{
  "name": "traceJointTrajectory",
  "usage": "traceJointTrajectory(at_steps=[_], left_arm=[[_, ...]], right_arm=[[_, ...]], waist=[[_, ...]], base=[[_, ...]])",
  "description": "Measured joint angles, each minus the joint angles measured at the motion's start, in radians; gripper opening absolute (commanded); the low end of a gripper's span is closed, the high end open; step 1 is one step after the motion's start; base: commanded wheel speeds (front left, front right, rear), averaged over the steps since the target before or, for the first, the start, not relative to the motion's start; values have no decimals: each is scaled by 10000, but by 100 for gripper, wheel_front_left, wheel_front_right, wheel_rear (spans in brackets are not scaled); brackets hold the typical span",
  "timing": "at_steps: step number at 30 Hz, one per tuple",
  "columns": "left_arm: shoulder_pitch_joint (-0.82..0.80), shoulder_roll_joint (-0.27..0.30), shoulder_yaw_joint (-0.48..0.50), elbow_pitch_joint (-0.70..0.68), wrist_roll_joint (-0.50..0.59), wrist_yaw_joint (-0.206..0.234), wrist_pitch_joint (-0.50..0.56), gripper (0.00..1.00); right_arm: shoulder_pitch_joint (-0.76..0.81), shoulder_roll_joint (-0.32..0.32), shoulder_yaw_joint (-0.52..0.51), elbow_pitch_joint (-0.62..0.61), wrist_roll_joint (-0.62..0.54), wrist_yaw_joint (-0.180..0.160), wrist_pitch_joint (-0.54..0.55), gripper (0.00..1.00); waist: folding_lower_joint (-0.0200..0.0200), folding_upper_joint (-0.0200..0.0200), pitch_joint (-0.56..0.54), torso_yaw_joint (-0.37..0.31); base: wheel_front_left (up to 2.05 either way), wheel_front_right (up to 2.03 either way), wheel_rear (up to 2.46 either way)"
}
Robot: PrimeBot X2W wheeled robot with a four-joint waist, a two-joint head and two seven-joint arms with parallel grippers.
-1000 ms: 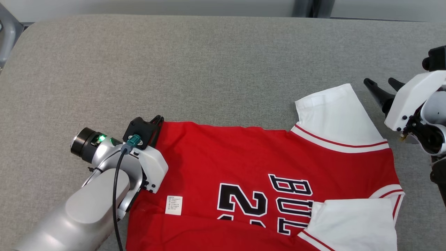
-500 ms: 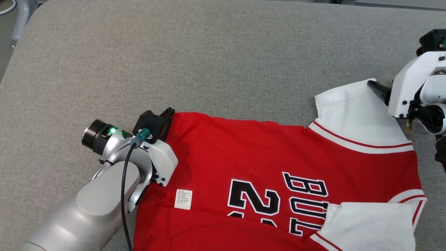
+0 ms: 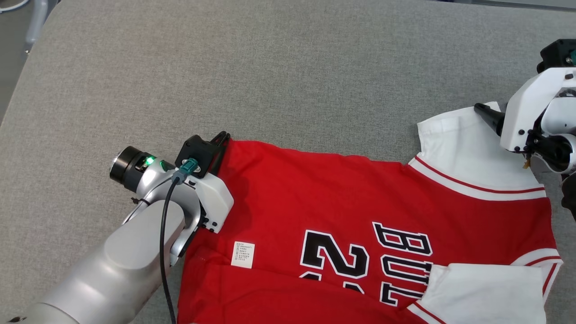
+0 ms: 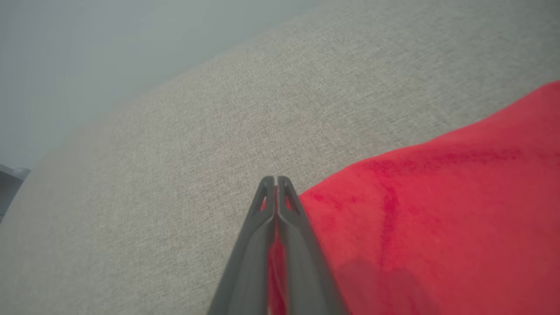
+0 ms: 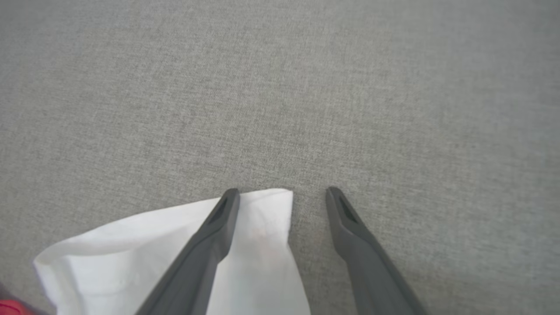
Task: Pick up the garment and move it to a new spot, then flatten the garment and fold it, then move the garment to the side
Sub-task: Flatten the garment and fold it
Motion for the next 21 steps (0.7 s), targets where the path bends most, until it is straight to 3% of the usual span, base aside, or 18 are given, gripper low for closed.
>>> traceJointTrajectory(at_steps=[7,8,9,15,21], left_arm=[[-17,-79,-29,146,-13,-42,-75,0],[-20,-100,-35,171,-15,-46,-79,0],[-21,-119,-40,203,-17,-54,-88,0],[-23,-165,-73,357,-40,-67,-148,0],[-15,-201,-109,510,-105,-130,-199,0]], right_arm=[[-164,-33,261,215,167,-2,-184,97],[-173,-36,295,238,213,-2,-205,44],[-178,-46,328,261,261,-2,-211,3],[-198,-67,700,263,562,0,-309,0],[-89,-211,1016,-88,882,0,-1252,0]], waist=[[0,0,56,87],[0,0,58,97],[0,0,54,102],[0,0,-14,82],[0,0,-191,5]], base=[[0,0,0],[0,0,0],[0,0,0],[0,0,0],[0,0,0]])
